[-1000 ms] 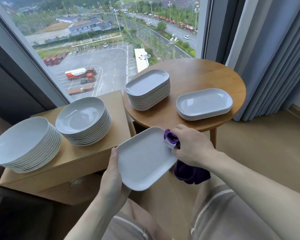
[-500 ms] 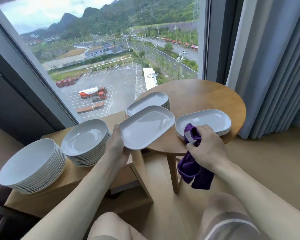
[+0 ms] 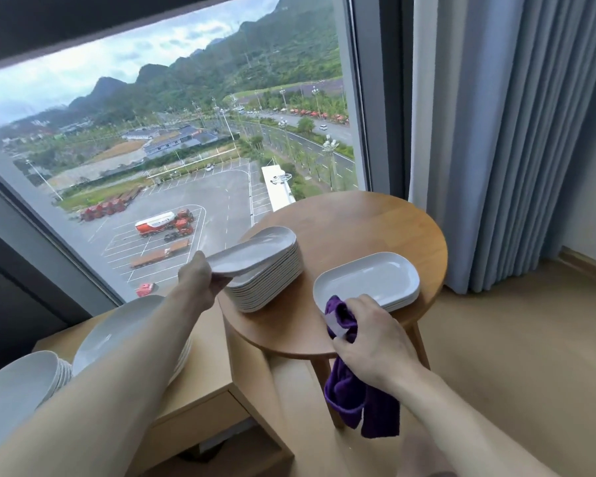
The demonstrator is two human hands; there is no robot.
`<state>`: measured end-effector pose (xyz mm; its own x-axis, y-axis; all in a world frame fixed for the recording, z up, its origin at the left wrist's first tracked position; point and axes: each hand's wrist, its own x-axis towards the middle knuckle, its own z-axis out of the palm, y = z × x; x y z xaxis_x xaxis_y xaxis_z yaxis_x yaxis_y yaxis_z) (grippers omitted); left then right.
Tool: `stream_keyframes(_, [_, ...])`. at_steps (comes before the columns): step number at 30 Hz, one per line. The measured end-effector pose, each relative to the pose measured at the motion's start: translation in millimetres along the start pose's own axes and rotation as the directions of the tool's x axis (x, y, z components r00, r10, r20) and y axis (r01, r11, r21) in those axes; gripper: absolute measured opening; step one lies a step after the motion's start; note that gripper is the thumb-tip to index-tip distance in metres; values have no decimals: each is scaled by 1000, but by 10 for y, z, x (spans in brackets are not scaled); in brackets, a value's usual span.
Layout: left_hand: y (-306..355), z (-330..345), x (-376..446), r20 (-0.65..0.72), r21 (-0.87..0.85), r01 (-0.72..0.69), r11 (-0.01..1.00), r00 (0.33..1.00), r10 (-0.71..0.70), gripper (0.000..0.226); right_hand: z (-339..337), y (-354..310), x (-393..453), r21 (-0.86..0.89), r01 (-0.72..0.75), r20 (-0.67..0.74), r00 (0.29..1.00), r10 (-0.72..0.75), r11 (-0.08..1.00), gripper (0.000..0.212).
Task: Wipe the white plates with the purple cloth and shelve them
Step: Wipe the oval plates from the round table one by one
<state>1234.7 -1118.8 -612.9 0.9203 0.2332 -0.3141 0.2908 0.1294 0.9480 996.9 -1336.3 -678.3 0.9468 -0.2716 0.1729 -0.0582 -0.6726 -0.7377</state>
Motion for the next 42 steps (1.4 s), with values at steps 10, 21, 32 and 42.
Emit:
stream_keyframes(10, [-37, 31, -11, 48, 217, -10, 976, 999, 0, 52, -2, 24, 50, 0, 6, 2, 1000, -6, 1000, 19])
stream_keyframes(21, [-615, 425, -670, 327, 637, -450, 626, 893, 310, 18, -96, 80, 111, -9, -50, -56, 997, 49, 999, 19])
stream_keyframes(32, [-1397, 857, -968, 307, 683, -71, 727, 931, -198, 23, -240, 189, 209, 23, -123, -134, 983, 125, 992, 15])
stream_keyframes(42, [-1016, 751, -1033, 372, 487, -71, 870, 918, -133, 22, -197, 168, 217, 6, -105, -98, 990, 105, 994, 17])
